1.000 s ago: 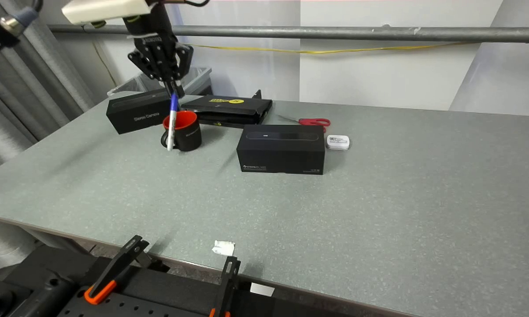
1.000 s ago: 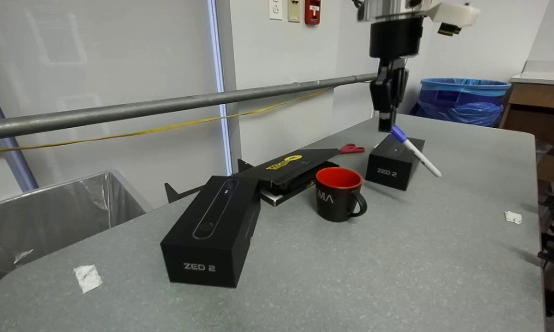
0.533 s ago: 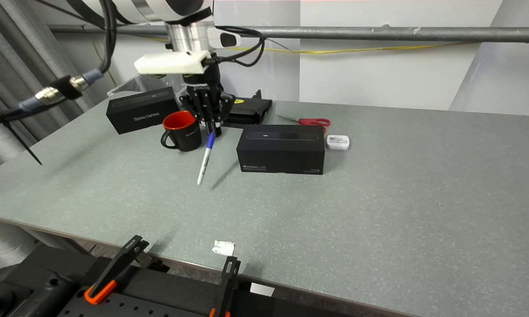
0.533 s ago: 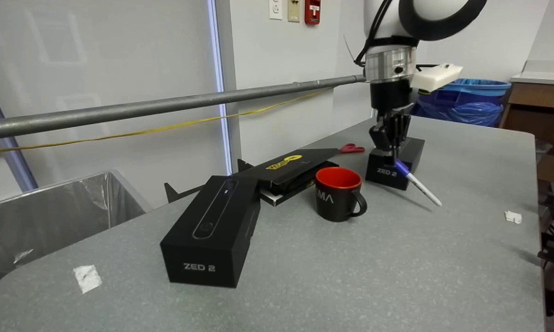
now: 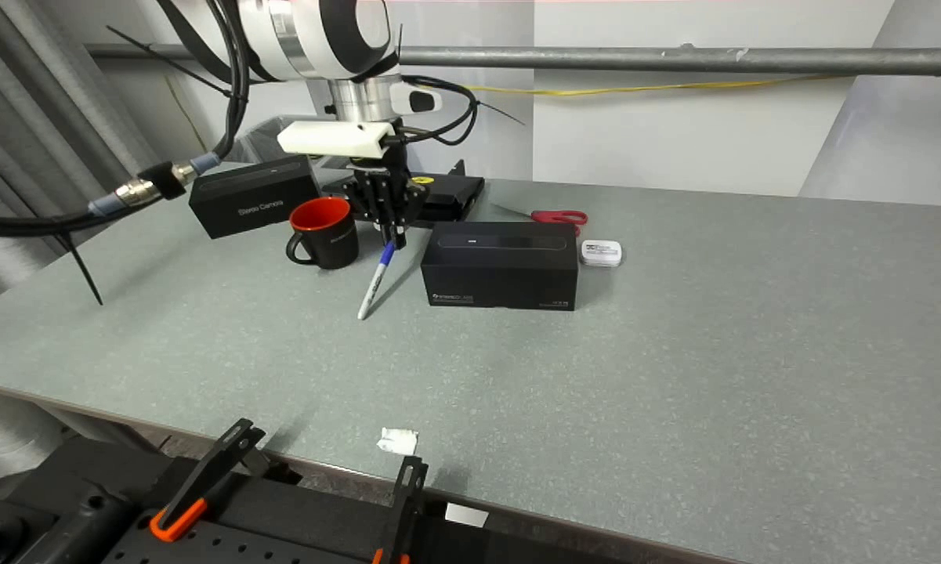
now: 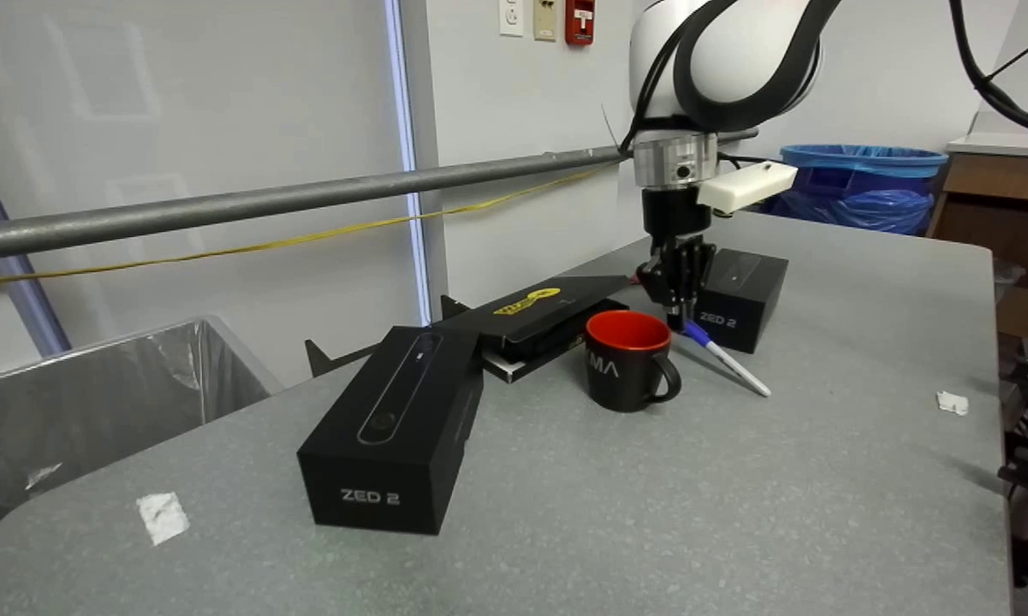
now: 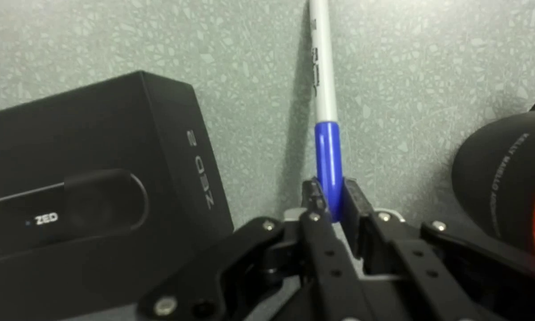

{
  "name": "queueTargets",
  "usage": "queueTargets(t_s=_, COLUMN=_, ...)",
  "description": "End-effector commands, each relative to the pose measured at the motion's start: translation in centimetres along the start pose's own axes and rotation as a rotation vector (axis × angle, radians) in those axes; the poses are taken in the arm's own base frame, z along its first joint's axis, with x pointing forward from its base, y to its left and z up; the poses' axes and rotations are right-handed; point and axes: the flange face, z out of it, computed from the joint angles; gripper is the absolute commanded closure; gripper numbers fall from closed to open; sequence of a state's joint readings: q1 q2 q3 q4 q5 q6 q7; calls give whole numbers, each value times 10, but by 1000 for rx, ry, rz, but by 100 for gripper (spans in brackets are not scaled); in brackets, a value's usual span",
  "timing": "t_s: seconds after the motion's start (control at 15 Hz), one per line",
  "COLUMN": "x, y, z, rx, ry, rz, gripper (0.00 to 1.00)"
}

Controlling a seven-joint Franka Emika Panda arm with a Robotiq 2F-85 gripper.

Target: Pick up the pen from the black mug cup and put it on the table.

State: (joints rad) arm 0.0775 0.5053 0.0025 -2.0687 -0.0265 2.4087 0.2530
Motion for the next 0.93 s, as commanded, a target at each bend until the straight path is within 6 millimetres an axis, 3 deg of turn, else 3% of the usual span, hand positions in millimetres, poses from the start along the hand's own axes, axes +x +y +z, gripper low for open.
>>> queueTargets(t_s=0.0, x=16, y=-8, z=-4, rx=15, ry=21, rz=32, gripper=60)
queueTargets(t_s=0.53, x=24, y=-13, z=-15, rx=20, ry=46, rz=28, gripper=3)
queueTargets(t_s=0.87, x=20, y=-9, z=-17, rx=11, ry=47, rz=6, gripper=0)
